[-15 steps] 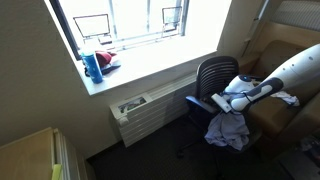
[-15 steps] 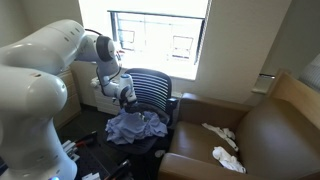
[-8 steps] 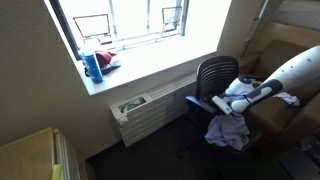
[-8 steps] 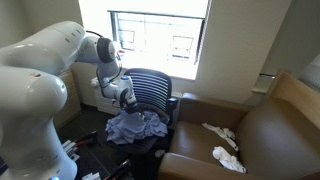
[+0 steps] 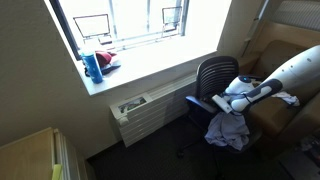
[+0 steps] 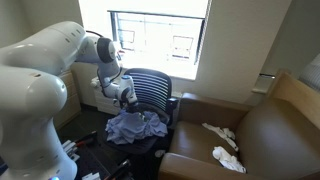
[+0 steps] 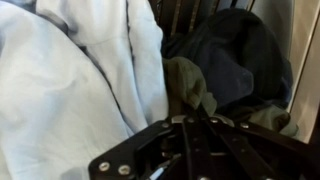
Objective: Move the green t-shirt from the chair to the sofa
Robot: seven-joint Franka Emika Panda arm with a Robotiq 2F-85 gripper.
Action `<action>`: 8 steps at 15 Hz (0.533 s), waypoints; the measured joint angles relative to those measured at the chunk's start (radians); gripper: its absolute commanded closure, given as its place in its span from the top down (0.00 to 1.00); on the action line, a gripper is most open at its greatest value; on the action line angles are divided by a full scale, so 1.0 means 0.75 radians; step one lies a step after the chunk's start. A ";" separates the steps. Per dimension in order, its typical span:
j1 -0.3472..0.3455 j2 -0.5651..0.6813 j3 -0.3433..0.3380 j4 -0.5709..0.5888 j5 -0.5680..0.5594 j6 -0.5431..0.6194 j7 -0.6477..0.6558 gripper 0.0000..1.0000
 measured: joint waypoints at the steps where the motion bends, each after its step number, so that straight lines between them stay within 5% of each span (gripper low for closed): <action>1: 0.021 -0.007 -0.039 0.005 -0.008 0.006 0.000 0.01; 8: 0.444 -0.218 -0.631 -0.102 -0.029 0.050 0.083 0.01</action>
